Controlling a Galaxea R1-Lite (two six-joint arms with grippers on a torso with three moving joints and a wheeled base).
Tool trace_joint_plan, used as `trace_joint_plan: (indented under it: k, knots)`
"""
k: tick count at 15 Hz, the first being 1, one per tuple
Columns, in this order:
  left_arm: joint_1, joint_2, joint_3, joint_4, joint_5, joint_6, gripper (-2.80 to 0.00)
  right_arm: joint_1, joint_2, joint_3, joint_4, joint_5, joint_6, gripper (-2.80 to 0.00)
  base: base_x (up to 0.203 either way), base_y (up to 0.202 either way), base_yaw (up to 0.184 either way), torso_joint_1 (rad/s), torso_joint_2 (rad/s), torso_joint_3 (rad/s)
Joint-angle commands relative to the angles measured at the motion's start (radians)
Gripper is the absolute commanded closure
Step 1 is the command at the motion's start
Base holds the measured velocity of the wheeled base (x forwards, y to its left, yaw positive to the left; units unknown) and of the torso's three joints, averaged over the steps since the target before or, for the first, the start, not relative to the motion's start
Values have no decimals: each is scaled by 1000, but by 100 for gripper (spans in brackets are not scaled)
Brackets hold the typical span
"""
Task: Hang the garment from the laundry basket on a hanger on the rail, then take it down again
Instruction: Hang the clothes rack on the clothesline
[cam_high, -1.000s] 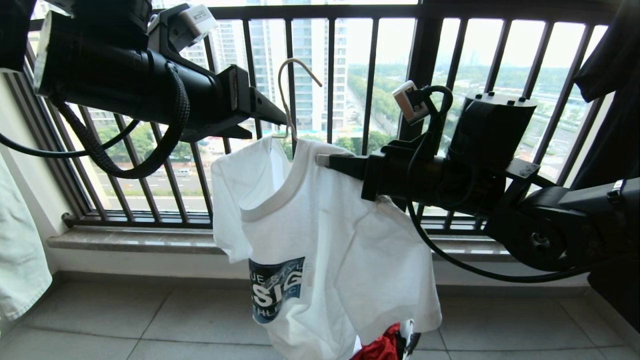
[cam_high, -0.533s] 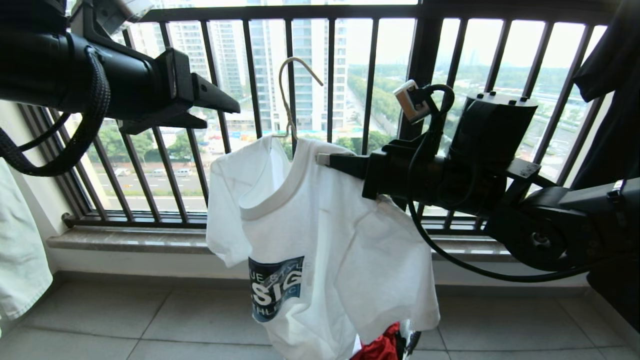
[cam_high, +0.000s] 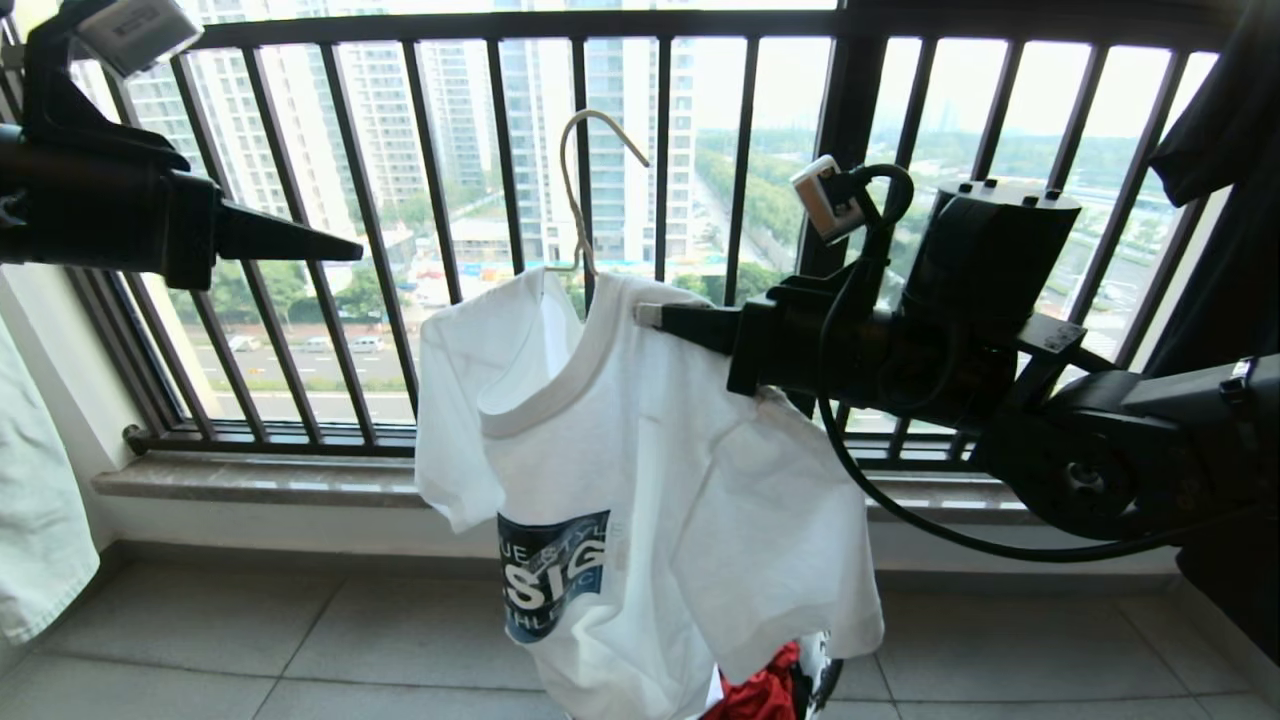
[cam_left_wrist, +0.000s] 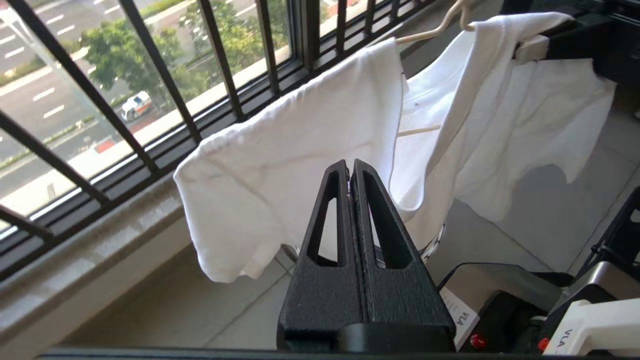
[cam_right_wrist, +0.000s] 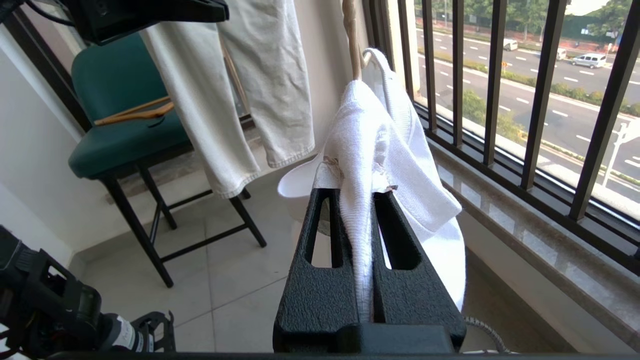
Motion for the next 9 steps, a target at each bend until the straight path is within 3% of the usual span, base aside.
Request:
trace_joint_plan:
  k: [1, 4, 5, 7, 9]
  knots:
    - [29, 126, -173, 52, -71, 76, 0, 0, -6, 0, -5, 3, 1, 0, 0, 0, 0, 0, 0, 0]
    - [27, 249, -256, 10, -44, 123, 0, -1, -12, 1, -5, 5, 0, 0, 0, 0, 0, 0, 0, 0]
    - [24, 273, -258, -6, -42, 157, -280, -1, -12, 1, -5, 4, 0, 0, 0, 0, 0, 0, 0, 0]
    - [16, 334, -259, -45, -42, 247, -280, 0, -14, 1, -5, 5, -1, 0, 0, 0, 0, 0, 0, 0]
    - [-9, 367, -261, -72, -48, 267, -280, 0, -12, 1, -5, 5, -2, 0, 0, 0, 0, 0, 0, 0]
